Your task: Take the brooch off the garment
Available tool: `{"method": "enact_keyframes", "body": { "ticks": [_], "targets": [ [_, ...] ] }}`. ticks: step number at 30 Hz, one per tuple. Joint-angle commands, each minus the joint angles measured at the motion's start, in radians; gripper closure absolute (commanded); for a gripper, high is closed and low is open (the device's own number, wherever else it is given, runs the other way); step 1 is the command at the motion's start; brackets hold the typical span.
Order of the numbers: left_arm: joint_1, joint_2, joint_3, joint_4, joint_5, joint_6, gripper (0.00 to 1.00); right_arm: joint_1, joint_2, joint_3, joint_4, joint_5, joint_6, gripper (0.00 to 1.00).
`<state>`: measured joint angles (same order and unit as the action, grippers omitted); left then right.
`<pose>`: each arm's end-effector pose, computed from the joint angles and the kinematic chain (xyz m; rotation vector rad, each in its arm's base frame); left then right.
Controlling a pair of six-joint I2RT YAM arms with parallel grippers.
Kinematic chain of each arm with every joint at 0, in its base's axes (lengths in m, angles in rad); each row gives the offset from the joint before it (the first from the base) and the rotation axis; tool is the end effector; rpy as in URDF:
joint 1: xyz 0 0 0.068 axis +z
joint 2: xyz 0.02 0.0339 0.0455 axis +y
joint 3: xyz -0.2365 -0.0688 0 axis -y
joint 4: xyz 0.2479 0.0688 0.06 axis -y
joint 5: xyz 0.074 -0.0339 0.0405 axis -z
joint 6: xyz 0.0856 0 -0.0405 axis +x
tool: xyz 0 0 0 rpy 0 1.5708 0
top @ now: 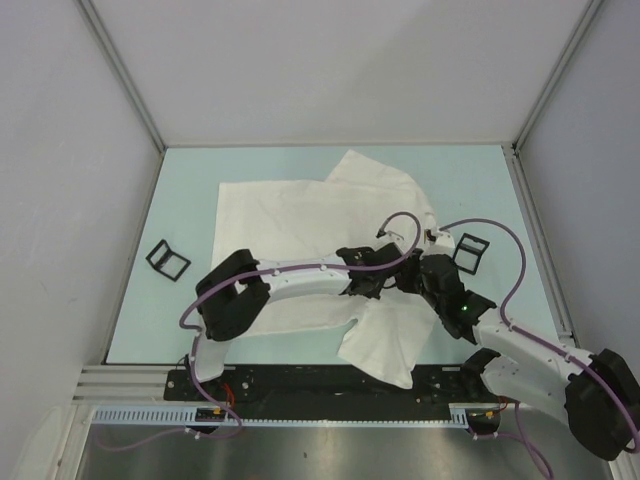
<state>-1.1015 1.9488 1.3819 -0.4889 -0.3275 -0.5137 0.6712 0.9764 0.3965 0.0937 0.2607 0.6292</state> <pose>0.2168 -0.3666 0.1159 0.6321 2.4712 -0.1939 0.2223 0.1484 0.1506 0.1204 2.0798 0.5408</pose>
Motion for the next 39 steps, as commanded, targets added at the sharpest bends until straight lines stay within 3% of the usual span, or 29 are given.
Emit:
{"method": "enact_keyframes", "body": {
  "ticks": [1, 8, 15, 19, 21, 26, 29, 34, 39],
  "targets": [
    [-0.032, 0.082, 0.107, -0.258, -0.18, 0.043, 1.0, -0.054, -0.073, -0.039, 0.058, -0.055, 0.02, 0.87],
    [-0.055, 0.111, 0.135, -0.335, -0.28, 0.103, 1.0, -0.124, -0.096, -0.076, 0.087, -0.147, 0.043, 0.86],
    [-0.077, 0.098, 0.106, -0.304, -0.355, 0.115, 1.0, -0.145, 0.014, -0.073, 0.112, -0.218, 0.147, 0.87],
    [-0.064, 0.007, 0.053, -0.234, -0.339, 0.112, 1.0, -0.151, 0.034, -0.073, 0.127, -0.228, 0.118, 0.87],
    [-0.043, -0.085, 0.003, -0.141, -0.256, 0.138, 1.0, -0.166, 0.036, -0.068, 0.127, -0.25, 0.089, 0.87],
    [0.08, -0.306, -0.179, 0.106, 0.263, 0.188, 1.0, -0.202, 0.022, -0.065, 0.176, -0.472, -0.008, 0.86],
    [0.158, -0.428, -0.275, 0.226, 0.506, 0.185, 1.0, -0.2, 0.016, -0.035, 0.146, -0.586, -0.057, 0.85],
    [0.294, -0.586, -0.397, 0.366, 0.796, 0.181, 1.0, -0.2, -0.022, 0.002, 0.083, -0.843, -0.147, 0.8],
    [0.345, -0.649, -0.466, 0.482, 1.057, 0.155, 1.0, -0.194, -0.07, 0.004, 0.139, -1.075, -0.169, 0.65]
  ]
}}
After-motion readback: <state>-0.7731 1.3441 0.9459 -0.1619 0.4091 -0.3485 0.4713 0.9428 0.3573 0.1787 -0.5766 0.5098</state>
